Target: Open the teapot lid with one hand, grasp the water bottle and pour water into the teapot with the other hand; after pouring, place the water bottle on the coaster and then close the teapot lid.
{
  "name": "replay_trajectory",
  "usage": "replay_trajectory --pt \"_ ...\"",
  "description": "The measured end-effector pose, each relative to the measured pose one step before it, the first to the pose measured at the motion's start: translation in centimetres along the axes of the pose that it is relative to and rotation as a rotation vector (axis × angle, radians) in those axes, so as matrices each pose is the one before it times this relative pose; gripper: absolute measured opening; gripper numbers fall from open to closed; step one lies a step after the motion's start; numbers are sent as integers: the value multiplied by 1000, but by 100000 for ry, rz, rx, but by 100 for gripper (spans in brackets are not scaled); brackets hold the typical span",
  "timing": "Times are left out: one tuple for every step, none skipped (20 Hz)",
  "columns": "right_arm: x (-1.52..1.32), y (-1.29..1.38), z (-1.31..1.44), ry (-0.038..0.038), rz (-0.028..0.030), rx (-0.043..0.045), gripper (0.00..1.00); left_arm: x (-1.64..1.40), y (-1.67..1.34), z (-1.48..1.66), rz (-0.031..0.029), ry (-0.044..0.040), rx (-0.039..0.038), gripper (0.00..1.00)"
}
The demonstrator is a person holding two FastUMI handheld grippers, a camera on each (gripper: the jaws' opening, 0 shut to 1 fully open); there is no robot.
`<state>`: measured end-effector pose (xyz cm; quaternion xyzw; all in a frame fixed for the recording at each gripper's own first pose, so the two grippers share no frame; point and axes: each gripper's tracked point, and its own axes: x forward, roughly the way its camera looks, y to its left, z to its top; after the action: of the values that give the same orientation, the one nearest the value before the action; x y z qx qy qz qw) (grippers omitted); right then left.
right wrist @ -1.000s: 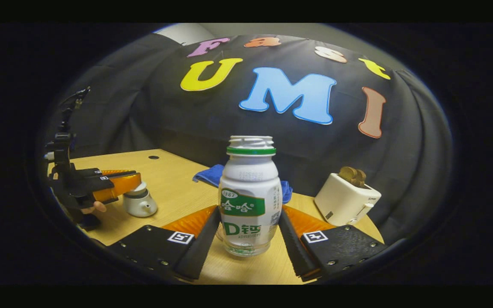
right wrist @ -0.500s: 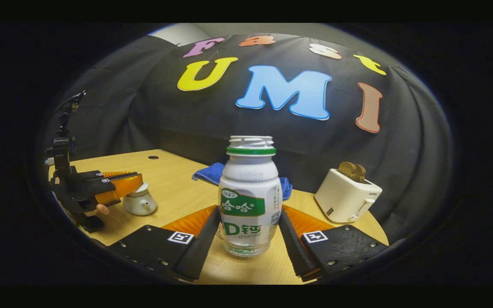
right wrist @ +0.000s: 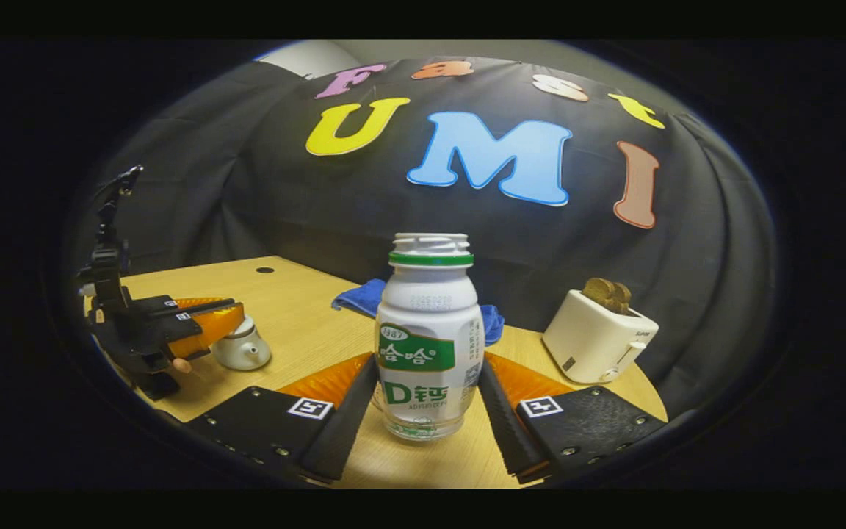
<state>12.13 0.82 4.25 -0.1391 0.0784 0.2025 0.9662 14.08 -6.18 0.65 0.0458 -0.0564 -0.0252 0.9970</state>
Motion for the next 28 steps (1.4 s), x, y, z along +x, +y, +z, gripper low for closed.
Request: replay_trajectory --pt "141 52 -69 463 191 316 78 24 -73 -80 56 4 -613 22" --pt "133 48 -69 311 25 129 78 -57 -27 21 -280 19 -1100 23" --pt "162 51 79 -62 28 281 78 -354 36 128 -15 -161 -1654 24" --pt "206 75 55 -495 43 633 78 -272 88 144 7 -275 -1398 0" --pt "293 -29 211 -357 -222 970 78 -308 180 207 421 -442 -1082 25" --pt "294 87 30 -114 -7 1063 78 -433 207 310 542 -492 -494 25" --pt "393 122 17 136 122 732 78 -520 246 223 342 -688 -316 72" --pt "404 89 28 105 -67 565 78 -612 232 388 285 -833 -23 25" --pt "418 117 97 -107 22 606 78 -420 307 125 458 -684 2 25" --pt "381 40 15 -221 -74 806 78 -491 279 123 183 -509 -63 25" --pt "443 53 74 -161 -8 832 78 -619 194 42 410 -331 420 25" --pt "921 179 -152 199 69 1445 78 -962 430 -203 686 320 1165 25" --pt "517 85 -101 -45 363 1206 78 -335 198 -166 464 799 620 25" --pt "610 7 -156 -470 371 788 78 -547 357 -266 641 1119 898 72" --pt "531 -43 -142 -512 245 957 78 -415 351 -157 754 507 807 72" --pt "326 34 -280 -223 805 2756 78 -204 395 34 687 483 589 72" --pt "233 -147 -278 486 225 2106 77 -287 265 -29 466 112 197 72" --pt "269 -326 -189 327 -846 1337 78 -87 279 32 265 -180 -101 0" --pt "190 -289 -127 235 -965 860 78 -53 121 106 170 -210 -185 0" --pt "180 -165 -111 86 120 1186 78 -87 203 111 197 -194 -168 0" --pt "218 13 -229 396 526 2031 78 -71 215 63 388 -181 -175 0" --pt "117 63 -170 305 569 1071 78 -44 145 -134 245 60 -196 0" --pt "223 -70 -101 286 -368 166 77 46 96 -17 205 105 -219 0" --pt "53 -138 -245 530 -332 -241 80 15 73 -28 204 72 -195 0" --pt "101 106 -105 230 362 358 77 -10 140 -22 90 77 -211 0" --pt "42 54 -191 434 225 331 78 14 44 -103 186 55 -138 0" --pt "75 45 -6 -130 434 263 78 -27 158 -45 200 153 -81 0" --pt "21 49 102 -578 261 253 78 33 199 -115 231 173 -40 0"
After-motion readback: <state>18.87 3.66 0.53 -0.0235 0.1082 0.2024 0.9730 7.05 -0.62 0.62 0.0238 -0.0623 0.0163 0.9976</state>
